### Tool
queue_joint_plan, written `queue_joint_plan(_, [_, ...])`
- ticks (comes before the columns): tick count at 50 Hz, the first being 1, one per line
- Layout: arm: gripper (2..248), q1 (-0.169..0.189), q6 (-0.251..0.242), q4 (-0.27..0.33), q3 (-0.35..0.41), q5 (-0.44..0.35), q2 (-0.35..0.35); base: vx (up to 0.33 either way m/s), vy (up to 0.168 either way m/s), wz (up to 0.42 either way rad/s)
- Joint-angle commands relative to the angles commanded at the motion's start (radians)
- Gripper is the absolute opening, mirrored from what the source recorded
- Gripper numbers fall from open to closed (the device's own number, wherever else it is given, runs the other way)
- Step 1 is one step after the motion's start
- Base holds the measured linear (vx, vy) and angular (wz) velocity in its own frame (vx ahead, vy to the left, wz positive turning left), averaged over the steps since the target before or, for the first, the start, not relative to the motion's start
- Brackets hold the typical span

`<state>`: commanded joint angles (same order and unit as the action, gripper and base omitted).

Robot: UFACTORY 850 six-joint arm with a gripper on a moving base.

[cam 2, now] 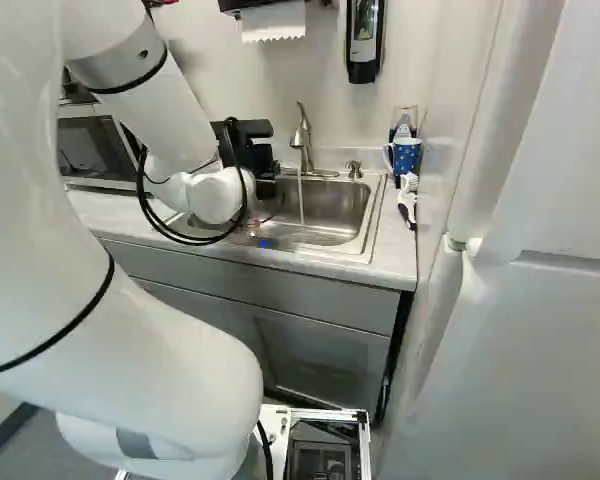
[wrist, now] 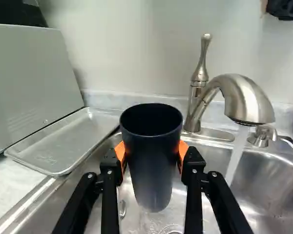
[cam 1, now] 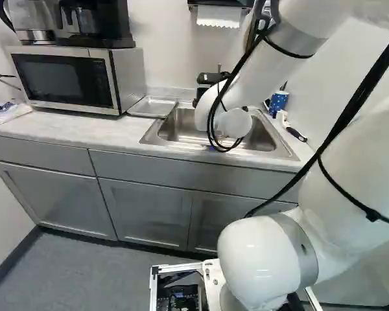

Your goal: Rinse the cup and place it in the tray

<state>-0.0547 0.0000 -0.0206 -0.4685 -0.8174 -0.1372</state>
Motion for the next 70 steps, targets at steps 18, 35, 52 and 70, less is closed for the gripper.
queue_joint_plan(18, [122, 0.046, 0.0, 0.0, 0.028, -0.021, 0.015, 0.0, 0.0, 0.0])
queue_joint_plan(35, [122, 0.086, 0.0, 0.0, 0.041, -0.022, 0.044, 0.0, 0.0, 0.0])
queue_joint_plan(52, [122, 0.145, 0.0, 0.0, 0.064, -0.033, 0.03, 0.0, 0.0, 0.0])
queue_joint_plan(70, [122, 0.157, 0.0, 0.0, 0.062, -0.033, 0.032, 0.0, 0.0, 0.0])
